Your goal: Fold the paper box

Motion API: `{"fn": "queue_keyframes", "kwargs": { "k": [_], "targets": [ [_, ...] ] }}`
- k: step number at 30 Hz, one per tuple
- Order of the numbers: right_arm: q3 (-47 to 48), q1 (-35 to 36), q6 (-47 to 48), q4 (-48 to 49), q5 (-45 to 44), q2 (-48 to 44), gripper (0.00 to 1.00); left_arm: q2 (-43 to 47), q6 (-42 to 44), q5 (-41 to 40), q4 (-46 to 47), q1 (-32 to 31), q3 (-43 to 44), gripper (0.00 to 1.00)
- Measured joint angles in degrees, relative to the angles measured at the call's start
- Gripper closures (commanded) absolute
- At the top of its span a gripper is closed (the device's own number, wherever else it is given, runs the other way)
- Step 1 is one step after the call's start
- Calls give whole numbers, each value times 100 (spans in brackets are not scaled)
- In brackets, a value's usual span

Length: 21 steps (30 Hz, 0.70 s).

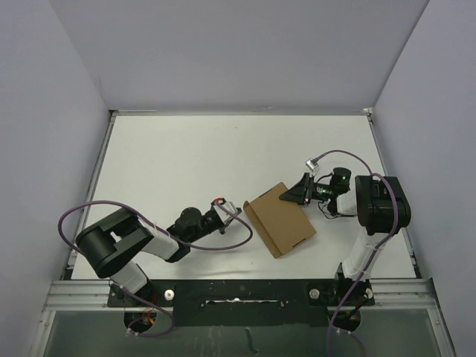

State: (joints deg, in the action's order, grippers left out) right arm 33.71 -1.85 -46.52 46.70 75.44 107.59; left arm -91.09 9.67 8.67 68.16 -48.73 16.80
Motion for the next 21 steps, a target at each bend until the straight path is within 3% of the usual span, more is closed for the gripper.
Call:
{"fn": "queue_keyframes", "kwargs": {
  "k": [4,11,21],
  "targets": [
    [0,0,-9,39,9,2,100,0,-127,-46,0,37,0,85],
    [0,9,-179,529,212,4,100,0,-870,343,201,549,-11,72],
    [0,210,-691,2009,734,-44,100,588,-2522,807,234,1432,-339,72]
  ]
}}
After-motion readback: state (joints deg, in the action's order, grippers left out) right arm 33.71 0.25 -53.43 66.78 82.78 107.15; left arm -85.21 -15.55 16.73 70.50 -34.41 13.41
